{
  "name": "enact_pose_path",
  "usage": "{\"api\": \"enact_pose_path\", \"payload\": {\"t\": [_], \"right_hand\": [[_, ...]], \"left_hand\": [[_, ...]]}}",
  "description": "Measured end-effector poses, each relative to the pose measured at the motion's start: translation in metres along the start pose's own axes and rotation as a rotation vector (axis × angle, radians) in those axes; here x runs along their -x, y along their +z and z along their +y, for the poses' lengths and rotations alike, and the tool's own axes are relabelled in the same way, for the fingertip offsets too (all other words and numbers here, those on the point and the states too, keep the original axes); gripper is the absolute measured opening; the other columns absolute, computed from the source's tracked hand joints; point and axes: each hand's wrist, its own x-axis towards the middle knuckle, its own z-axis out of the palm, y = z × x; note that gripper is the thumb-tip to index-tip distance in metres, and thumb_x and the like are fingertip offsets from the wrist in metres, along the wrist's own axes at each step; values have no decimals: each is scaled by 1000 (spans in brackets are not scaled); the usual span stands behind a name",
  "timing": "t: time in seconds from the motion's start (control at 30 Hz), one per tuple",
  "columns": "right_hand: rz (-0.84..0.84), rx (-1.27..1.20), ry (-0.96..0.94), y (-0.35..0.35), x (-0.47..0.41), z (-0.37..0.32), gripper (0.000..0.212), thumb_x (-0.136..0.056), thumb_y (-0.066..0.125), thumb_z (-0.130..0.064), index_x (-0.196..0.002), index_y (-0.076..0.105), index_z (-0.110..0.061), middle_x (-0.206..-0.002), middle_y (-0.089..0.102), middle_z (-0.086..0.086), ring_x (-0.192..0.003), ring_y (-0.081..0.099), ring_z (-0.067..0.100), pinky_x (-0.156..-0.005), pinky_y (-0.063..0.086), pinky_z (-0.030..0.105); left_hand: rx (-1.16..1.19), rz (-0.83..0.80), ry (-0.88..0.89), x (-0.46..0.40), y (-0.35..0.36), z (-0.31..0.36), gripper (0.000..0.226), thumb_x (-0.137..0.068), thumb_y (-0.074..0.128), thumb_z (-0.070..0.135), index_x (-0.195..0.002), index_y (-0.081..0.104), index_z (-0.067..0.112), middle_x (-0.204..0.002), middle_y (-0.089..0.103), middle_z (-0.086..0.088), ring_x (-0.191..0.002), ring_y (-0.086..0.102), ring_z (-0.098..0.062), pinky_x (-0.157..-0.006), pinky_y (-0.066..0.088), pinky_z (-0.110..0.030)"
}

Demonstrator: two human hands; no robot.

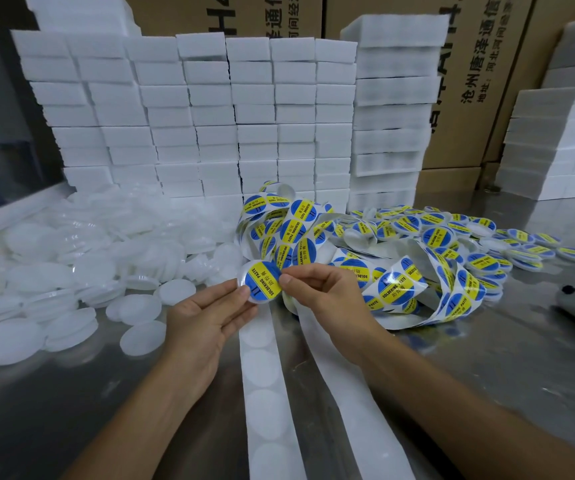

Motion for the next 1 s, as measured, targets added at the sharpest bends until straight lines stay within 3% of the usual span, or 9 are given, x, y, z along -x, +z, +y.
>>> {"api": "enact_pose_path", "payload": {"t": [0.43,0.63,1.0], "right_hand": [[-5,13,-11,1,0,0,16,-83,76,-10,-79,78,-25,-87,78,-3,-86,74,9,-71,54,13],[4,30,-42,1,0,2,19,-83,76,-10,-76,78,-28,-86,78,-4,-84,74,7,-70,53,11],[59,188,-133,-1,-1,7,13,-82,78,-14,-81,76,-27,-80,77,-9,-77,73,5,-67,53,12]], "left_hand": [[-46,-35,8,3,1,2,35,-62,75,12,-96,71,2,-91,76,-15,-84,74,-24,-64,59,-25],[-67,-11,45,4,2,2,43,-59,77,13,-99,69,-2,-88,76,-16,-81,75,-24,-64,58,-25],[-151,-33,124,8,5,0,32,-53,82,16,-83,75,8,-85,76,-15,-79,75,-26,-69,60,-27]]}}
